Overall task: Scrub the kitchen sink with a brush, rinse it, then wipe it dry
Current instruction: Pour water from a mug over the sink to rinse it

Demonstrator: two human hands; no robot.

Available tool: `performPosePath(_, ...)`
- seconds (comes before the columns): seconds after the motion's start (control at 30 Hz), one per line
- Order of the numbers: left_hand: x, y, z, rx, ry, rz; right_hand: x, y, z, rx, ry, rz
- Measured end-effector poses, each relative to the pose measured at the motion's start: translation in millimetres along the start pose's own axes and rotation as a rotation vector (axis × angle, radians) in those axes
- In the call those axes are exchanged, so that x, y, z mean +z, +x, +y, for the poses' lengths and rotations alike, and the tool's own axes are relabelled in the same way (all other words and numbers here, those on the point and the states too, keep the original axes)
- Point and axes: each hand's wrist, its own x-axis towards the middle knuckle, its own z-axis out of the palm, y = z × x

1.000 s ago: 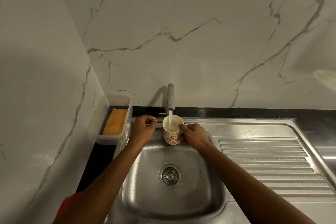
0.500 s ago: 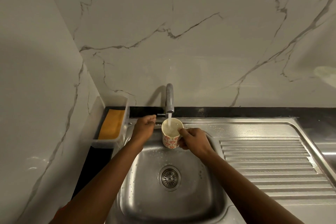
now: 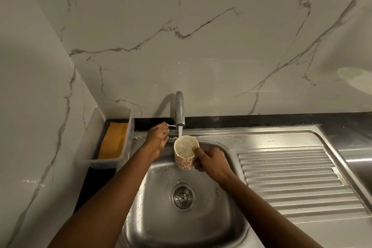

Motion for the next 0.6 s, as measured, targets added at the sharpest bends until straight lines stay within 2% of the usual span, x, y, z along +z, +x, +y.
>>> performPosePath(0.27,4,-9,2,0.128,0.167,-0.160,-2,-9,3,0.014,-0.004,0.008)
performPosePath(0.4,9,-14,1,0.202,0.315,-0.120,-9,-16,7,0.015,-0.010,0.021)
performPosePath(0.5,13,-19,2,0.318,0.578,-0.090,-17,-25,10,0.012,-0.006,0.031)
performPosePath(0.6,11,-20,9,0.505,1.089,-0.166,-27,-36,12,0.010,-0.005,0.048)
